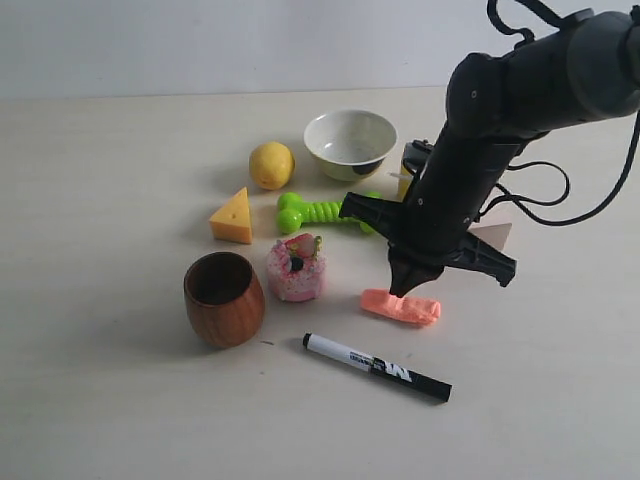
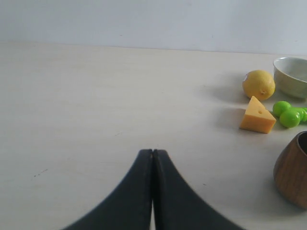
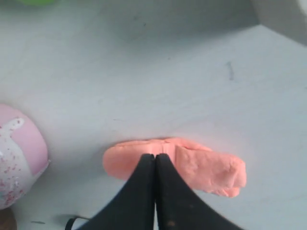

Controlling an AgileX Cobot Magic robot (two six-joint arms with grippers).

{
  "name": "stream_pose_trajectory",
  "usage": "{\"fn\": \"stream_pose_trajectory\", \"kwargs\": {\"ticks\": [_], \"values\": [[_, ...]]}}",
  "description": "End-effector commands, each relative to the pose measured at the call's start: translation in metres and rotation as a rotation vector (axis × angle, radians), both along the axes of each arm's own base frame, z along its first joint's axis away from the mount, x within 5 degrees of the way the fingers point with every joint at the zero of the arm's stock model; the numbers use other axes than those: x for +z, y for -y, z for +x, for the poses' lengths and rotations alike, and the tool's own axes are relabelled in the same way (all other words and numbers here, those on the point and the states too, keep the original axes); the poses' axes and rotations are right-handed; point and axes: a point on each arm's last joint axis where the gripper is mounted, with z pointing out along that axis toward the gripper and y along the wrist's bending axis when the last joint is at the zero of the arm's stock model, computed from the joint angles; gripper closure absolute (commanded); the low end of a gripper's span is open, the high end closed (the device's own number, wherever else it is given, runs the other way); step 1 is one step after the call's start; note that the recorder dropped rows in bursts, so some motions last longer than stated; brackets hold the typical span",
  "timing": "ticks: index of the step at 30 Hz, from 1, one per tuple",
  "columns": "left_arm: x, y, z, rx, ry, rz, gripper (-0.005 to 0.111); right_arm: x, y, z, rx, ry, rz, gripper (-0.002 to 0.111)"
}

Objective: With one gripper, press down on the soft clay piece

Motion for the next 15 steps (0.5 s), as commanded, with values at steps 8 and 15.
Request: {"fn": "stream_pose_trajectory", "kwargs": {"ticks": [8,15], "values": [[0.002,0.000,0.000,0.004,0.019,-0.003,0.107,0.056,-0.001,0.000,0.119,0.256,0.046,0.108],[0.002,0.000,0.000,0.004,0.019,-0.003,0.107,0.155,0.010,-0.028,0.256,0.642,0.044,0.108]]}}
